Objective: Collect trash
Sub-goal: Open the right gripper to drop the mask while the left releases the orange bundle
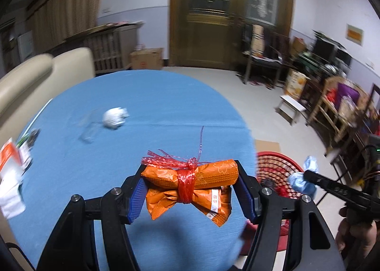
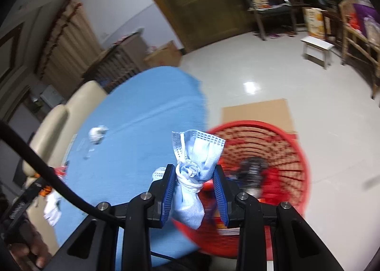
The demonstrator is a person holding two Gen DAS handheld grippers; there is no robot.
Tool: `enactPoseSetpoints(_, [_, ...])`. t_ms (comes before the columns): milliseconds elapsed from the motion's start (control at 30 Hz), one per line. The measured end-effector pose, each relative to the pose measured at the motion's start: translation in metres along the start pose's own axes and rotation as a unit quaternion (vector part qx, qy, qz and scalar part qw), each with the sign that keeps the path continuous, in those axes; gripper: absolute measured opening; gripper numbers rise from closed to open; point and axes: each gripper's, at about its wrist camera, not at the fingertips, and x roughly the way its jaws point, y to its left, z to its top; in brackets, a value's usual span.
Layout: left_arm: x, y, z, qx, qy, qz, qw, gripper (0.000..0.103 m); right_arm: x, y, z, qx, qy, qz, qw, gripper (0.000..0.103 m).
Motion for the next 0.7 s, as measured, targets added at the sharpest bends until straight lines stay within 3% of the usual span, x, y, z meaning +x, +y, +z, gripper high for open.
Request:
enactPoseSetpoints(167, [0.011, -0.039, 0.003, 0.032, 0.007, -0.03, 0.999, 0.068, 0.009, -0.039, -0.003, 0.029, 0.016, -0.028, 0.999, 0.034])
enactPoseSetpoints(433, [0.021, -0.071, 0.007, 0.057, 0.013, -0.044, 0.9973, 0.068, 0.021, -0.052, 0.005, 0.03, 0.023, -0.045, 0.998, 0.039])
enactPoseSetpoints(467, [0.022, -0.074, 0.008, 0.058, 0.014, -0.046, 0.9971, 0.068, 0.024, -0.053, 0.005, 0.032, 0.025, -0.05, 0.998, 0.044])
enactPoseSetpoints(500, [0.024, -0.075, 0.008, 0.059, 0.016, -0.047, 0.997, 0.068, 0.025, -0.055, 0.006, 0.037, 0.027, -0.055, 0.997, 0.069])
enactPoseSetpoints(533, [0.026, -0.077, 0.008, 0.061, 0.018, -0.048, 0.9968, 0.068, 0.025, -0.059, 0.007, 0.045, 0.025, -0.056, 0.997, 0.083])
enactPoseSetpoints(700, [0.035, -0.088, 0.009, 0.069, 0.028, -0.055, 0.9957, 0.068, 0.016, -0.069, 0.012, 0.062, 0.008, -0.048, 0.997, 0.083])
